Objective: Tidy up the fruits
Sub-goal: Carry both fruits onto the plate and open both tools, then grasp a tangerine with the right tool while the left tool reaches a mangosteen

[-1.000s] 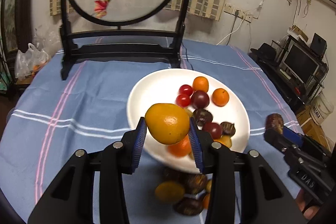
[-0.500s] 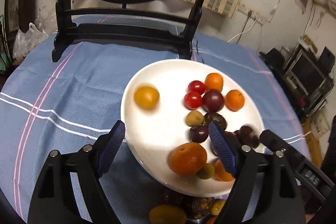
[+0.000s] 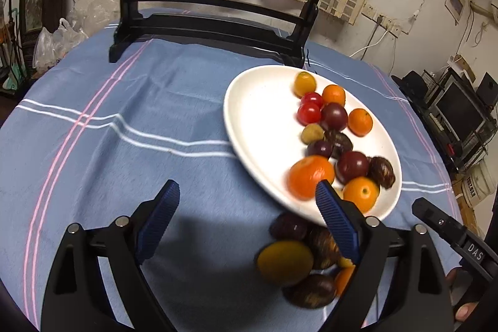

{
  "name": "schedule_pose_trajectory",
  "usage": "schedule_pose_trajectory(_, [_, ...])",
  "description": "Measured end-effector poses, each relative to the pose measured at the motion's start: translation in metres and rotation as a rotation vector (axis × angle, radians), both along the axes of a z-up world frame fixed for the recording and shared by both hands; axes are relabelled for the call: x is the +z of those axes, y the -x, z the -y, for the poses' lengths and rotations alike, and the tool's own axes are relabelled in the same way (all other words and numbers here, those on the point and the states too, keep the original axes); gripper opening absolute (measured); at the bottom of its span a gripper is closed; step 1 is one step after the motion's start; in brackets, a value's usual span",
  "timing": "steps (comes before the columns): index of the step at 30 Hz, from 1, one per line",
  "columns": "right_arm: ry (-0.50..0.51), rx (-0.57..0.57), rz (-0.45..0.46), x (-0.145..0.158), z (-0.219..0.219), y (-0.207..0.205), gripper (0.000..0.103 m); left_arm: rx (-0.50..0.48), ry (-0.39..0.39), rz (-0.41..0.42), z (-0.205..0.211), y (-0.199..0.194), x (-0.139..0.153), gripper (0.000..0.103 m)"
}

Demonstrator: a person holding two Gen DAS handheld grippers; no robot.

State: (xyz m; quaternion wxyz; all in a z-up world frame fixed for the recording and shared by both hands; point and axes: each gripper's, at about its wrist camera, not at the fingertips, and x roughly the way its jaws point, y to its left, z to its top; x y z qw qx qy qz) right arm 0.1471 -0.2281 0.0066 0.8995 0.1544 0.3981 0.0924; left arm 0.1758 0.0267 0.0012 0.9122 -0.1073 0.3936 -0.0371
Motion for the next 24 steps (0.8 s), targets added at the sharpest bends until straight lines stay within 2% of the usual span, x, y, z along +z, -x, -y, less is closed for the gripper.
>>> schedule_pose_trajectory(5, [0.077, 0.086, 0.016, 0.001, -0.021, 0.022, 0.063, -0.001, -0.017, 0.006, -0.005, 0.017, -0.003, 0.088])
schedule_pose_trajectory(11, [0.154, 0.2, 0.011, -0.005, -0.048, 0.043, 0.063, 0.004, 0.001, -0.009, -0.015, 0.026, -0.006, 0.09])
schedule_pose_trajectory(15, [0.233, 0.26, 0.032, -0.004, -0.066, 0.053, 0.057, 0.01, -0.011, -0.005, -0.017, 0.026, -0.004, 0.09])
schedule_pose_trajectory(21, [0.326, 0.345, -0.013, -0.014, -0.091, 0.054, 0.057, 0.011, -0.003, -0.005, -0.019, 0.027, -0.003, 0.091])
schedule_pose_trajectory(24, [0.402, 0.349, -0.082, -0.023, -0.103, 0.042, 0.048, 0.005, -0.008, -0.006, -0.018, 0.028, -0.002, 0.091])
